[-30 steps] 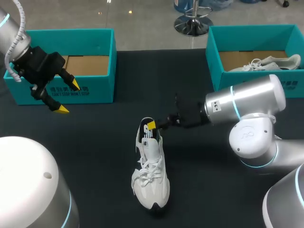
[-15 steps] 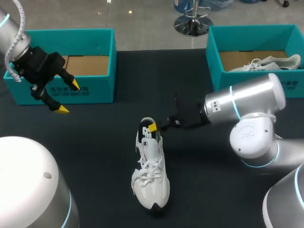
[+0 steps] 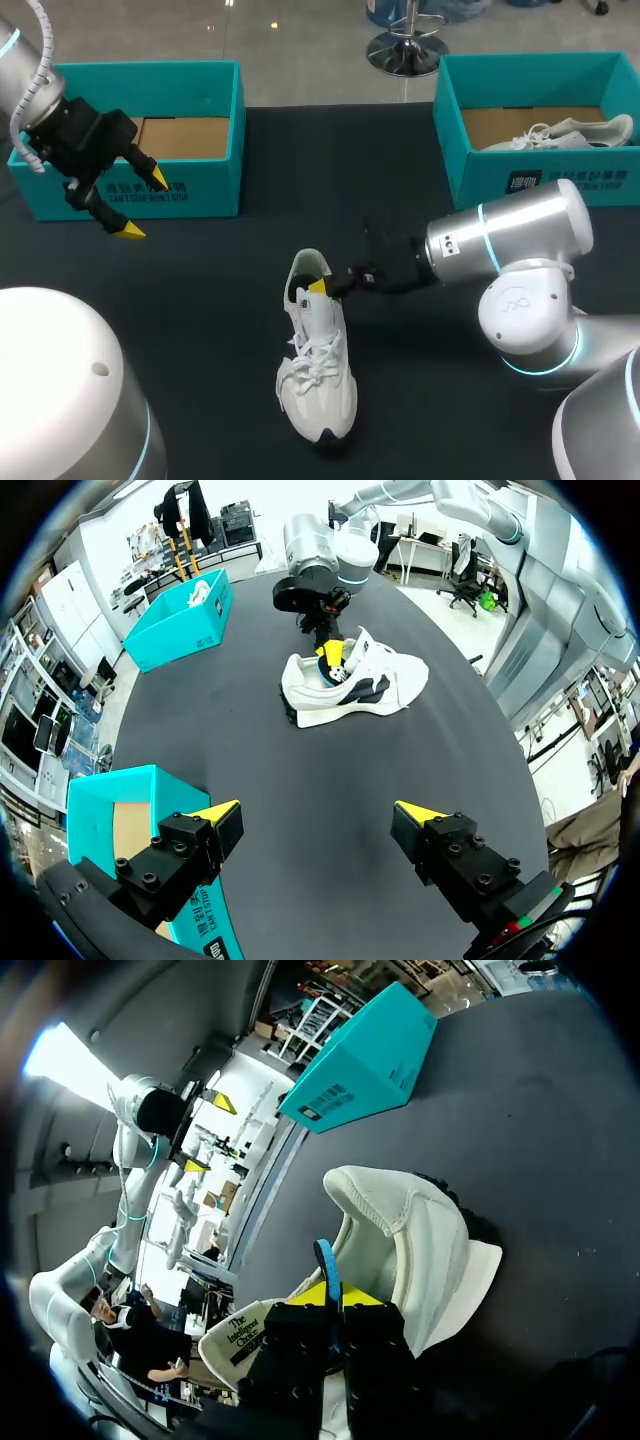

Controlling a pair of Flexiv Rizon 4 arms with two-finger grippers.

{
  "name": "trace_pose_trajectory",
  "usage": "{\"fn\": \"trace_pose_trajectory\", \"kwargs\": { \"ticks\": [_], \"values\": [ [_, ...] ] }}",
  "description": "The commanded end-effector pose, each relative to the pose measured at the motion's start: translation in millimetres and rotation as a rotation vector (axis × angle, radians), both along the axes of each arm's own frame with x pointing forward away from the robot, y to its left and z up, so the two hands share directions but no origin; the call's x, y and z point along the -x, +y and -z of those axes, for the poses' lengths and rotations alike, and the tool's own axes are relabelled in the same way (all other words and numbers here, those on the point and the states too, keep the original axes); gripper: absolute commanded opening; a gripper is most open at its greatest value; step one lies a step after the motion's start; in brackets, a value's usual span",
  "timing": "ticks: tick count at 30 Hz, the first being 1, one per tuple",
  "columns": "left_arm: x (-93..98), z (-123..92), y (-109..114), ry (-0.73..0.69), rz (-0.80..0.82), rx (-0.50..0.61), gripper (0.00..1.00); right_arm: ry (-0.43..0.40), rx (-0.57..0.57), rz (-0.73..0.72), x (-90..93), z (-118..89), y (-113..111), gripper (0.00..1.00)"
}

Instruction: Take the shoe out of the shoebox, open the shoe tongue, remove and reinsert the insole, then place the shoe into the shoebox

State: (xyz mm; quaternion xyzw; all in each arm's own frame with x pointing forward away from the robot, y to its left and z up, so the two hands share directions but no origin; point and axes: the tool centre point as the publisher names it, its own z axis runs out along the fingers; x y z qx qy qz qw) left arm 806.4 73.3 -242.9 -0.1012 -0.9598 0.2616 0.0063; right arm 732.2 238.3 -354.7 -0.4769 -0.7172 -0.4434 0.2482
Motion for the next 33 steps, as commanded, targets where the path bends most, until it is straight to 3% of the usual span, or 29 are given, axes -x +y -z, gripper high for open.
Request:
{"fn": "trace_pose_trajectory", "kwargs": {
  "ticks": [1,2,17,24,28,33],
  "values": [
    [-0.2,0.1,0.0,0.001,0.0,-0.004,1.0,-0.004,0.018,0.009,3.5,-4.2,0.5,0.78],
    [-0.2,0.1,0.0,0.001,0.0,-0.004,1.0,-0.009,0.024,0.012,2.2,-6.9,0.0,1.0],
    [-0.2,0.1,0.0,0.001,0.0,-0.004,1.0,-0.159,0.101,0.013,-22.0,-63.5,2.3,1.0],
    [-0.2,0.1,0.0,0.001,0.0,-0.004,1.0,-0.181,0.161,0.038,-26.9,-78.3,-2.9,1.0],
    [-0.2,0.1,0.0,0.001,0.0,-0.004,1.0,-0.107,0.293,0.109,-25.5,-84.8,-3.1,1.0],
    [-0.2,0.1,0.0,0.001,0.0,-0.004,1.0,-0.018,0.594,0.287,-6.1,-93.2,-1.0,1.0]
  ]
}}
